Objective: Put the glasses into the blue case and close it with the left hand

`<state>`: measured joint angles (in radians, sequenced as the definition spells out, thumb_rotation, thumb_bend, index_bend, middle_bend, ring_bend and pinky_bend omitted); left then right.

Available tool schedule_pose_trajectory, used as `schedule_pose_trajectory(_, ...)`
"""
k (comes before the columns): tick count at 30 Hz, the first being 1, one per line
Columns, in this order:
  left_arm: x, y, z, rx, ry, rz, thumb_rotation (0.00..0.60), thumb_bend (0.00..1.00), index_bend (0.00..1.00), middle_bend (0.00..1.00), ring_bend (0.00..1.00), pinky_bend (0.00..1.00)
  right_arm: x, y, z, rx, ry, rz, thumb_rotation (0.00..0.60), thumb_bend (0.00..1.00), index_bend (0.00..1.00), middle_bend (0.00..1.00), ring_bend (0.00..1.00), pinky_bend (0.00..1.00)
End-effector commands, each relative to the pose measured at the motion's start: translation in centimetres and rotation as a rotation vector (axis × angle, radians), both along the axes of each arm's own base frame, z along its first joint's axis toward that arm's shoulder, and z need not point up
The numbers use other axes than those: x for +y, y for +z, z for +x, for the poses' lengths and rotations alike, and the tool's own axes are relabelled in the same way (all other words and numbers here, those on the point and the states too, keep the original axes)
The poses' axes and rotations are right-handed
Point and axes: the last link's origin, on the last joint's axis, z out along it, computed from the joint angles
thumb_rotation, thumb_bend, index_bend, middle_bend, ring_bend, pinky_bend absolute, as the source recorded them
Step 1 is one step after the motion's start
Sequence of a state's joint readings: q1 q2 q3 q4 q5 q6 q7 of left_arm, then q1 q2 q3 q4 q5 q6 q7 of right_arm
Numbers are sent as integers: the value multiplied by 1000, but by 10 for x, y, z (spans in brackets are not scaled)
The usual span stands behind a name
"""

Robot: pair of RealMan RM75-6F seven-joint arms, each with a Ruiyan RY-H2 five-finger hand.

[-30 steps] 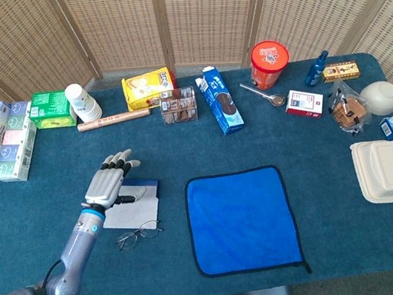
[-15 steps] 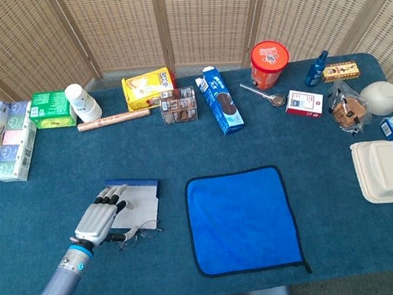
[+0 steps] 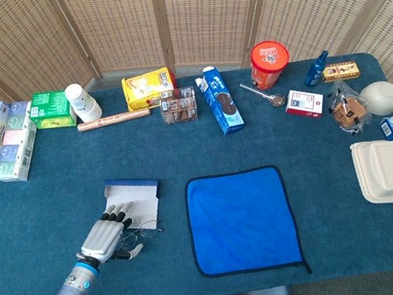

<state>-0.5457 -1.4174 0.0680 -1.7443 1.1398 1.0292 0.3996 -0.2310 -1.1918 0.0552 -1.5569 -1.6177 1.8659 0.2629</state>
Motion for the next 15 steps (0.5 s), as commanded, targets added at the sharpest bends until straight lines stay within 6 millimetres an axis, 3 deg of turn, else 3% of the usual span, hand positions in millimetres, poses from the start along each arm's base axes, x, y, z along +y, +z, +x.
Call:
schedule_pose_trajectory(1, -3, -3, 4, 8, -24, -8, 304, 264, 291, 19, 0, 11, 1, 0, -1, -3, -3, -2, 400, 335, 112, 127, 0, 55)
schedule_pose_trajectory(15, -20, -9, 18, -12, -65, -82, 307, 264, 284, 14, 0, 12, 4, 2, -2, -6, -4, -14, 403, 335, 105, 126, 0, 57)
